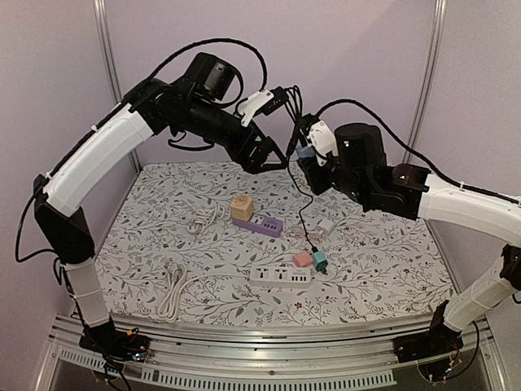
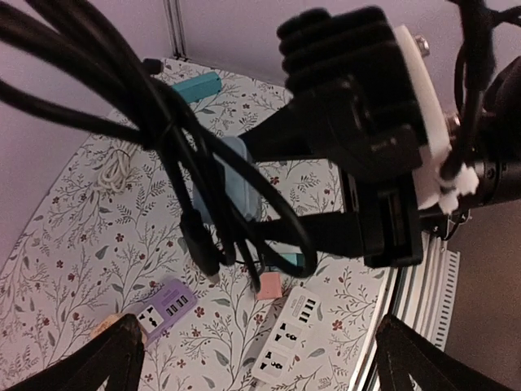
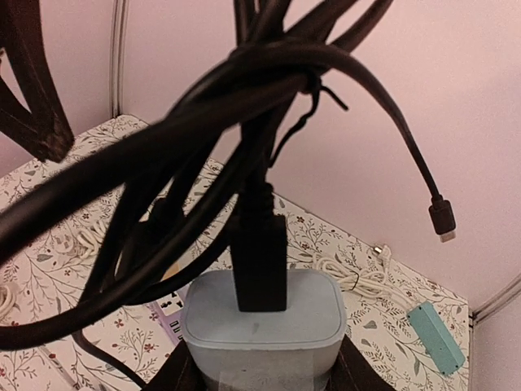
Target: Insert the plug
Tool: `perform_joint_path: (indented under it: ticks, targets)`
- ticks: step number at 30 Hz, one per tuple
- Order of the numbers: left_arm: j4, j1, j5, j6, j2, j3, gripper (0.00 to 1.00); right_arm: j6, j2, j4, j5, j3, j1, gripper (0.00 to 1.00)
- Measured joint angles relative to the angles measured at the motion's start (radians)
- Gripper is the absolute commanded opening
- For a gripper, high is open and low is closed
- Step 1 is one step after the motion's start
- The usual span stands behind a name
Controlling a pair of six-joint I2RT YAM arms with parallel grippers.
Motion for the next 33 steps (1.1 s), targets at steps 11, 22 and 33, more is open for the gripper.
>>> perform_joint_path:
  ticks: [11, 22, 33]
  targets:
    - [0.228, 0.009, 0.066, -0.087, 0.012, -0.128, 0.93, 0.017, 0.033, 0.032, 0.020, 0.021, 0.059, 0.00]
    - [0.328, 0.021, 0.129, 0.030, -0.031, -0.376, 0.99, 0.082, 0.031, 0.006, -0.035, 0.023, -0.015, 0.00]
    - [0.829, -0.046, 0.089, 0.025, -0.112, -0.766, 0.76, 0.197, -0.074, 0.008, -0.111, -0.025, -0.070, 0.00]
